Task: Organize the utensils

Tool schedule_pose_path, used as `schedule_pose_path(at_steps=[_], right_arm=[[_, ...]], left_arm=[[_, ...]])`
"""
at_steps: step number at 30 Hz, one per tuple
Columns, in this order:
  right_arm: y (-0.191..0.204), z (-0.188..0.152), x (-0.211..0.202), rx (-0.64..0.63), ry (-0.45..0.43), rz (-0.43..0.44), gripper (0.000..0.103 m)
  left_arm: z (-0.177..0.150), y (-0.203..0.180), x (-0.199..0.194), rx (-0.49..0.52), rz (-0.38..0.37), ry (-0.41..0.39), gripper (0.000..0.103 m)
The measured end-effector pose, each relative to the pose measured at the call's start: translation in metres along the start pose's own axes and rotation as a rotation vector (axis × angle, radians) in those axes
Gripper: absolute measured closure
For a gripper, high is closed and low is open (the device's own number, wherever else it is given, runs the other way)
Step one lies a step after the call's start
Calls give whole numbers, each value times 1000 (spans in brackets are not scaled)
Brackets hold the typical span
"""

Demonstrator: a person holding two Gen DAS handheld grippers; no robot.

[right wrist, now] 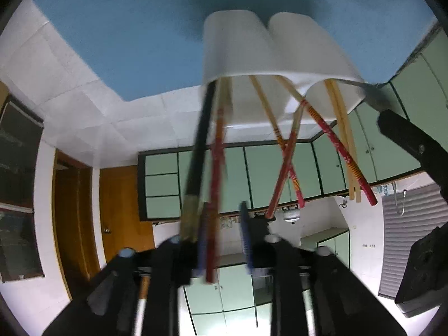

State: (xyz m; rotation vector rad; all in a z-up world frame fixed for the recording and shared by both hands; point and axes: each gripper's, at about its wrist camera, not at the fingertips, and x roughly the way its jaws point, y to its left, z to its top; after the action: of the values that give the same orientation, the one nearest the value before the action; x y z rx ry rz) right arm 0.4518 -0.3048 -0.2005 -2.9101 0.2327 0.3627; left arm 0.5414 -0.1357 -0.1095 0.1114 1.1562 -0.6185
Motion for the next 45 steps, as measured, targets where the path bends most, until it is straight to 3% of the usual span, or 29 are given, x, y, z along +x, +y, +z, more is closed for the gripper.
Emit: schedule_pose_path(at_steps=[3, 5, 7, 10, 12, 13, 15, 19, 20, 22, 23, 27, 30, 32, 36, 38, 42, 45], right_arm=[[-8, -7, -8, 81, -21, -15, 54], [-9, -16, -15, 142, -32, -18, 45], [-6, -28, -25, 233, -32, -15, 44], [-1, -41, -48, 448, -19, 17, 34], [-2, -44, -75, 681, -45, 56, 17], [-6, -45, -91, 813, -66, 95, 9], [-3, -40, -123, 1123, -115, 197, 6], [7, -30, -175, 1732, -203, 402, 6], [12, -33, -187, 1947, -214, 452, 6], [24, -34, -204, 2287, -275, 599, 6], [29, -33, -212, 2442, -259, 671, 6], [28, -40, -253, 2773, -182, 835, 6], [15, -56, -287, 2826, -188, 890, 6], [2, -73, -318, 2820, -165, 790, 6], [-8, -100, -378, 2824, -176, 614, 6], [-5, -107, -399, 2852, -197, 570, 6], [-11, -113, -429, 2826, -115, 429, 6], [-8, -117, -447, 2860, -172, 437, 6]], left_arm=[[-6, 2, -8, -17, -27, -38, 64], [-12, 3, -17, -25, -38, -84, 50], [-23, 1, -35, -31, -31, -155, 44], [-59, -5, -73, -16, 8, -311, 32], [-96, -11, -98, -21, 78, -454, 14], [-123, -17, -110, -27, 134, -537, 10], [-173, -31, -119, -22, 186, -614, 8], [-239, -51, -117, -93, 240, -621, 6], [-255, -57, -116, -124, 256, -609, 5], [-280, -68, -117, -146, 261, -580, 5], [-291, -75, -118, -154, 287, -560, 5], [-325, -101, -139, -157, 356, -542, 5], [-341, -118, -164, -162, 385, -547, 5], [-347, -128, -179, -171, 415, -543, 5], [-362, -152, -205, -168, 400, -540, 5], [-372, -163, -217, -171, 400, -545, 5], [-387, -184, -236, -154, 410, -571, 5], [-396, -197, -249, -144, 392, -591, 5]])
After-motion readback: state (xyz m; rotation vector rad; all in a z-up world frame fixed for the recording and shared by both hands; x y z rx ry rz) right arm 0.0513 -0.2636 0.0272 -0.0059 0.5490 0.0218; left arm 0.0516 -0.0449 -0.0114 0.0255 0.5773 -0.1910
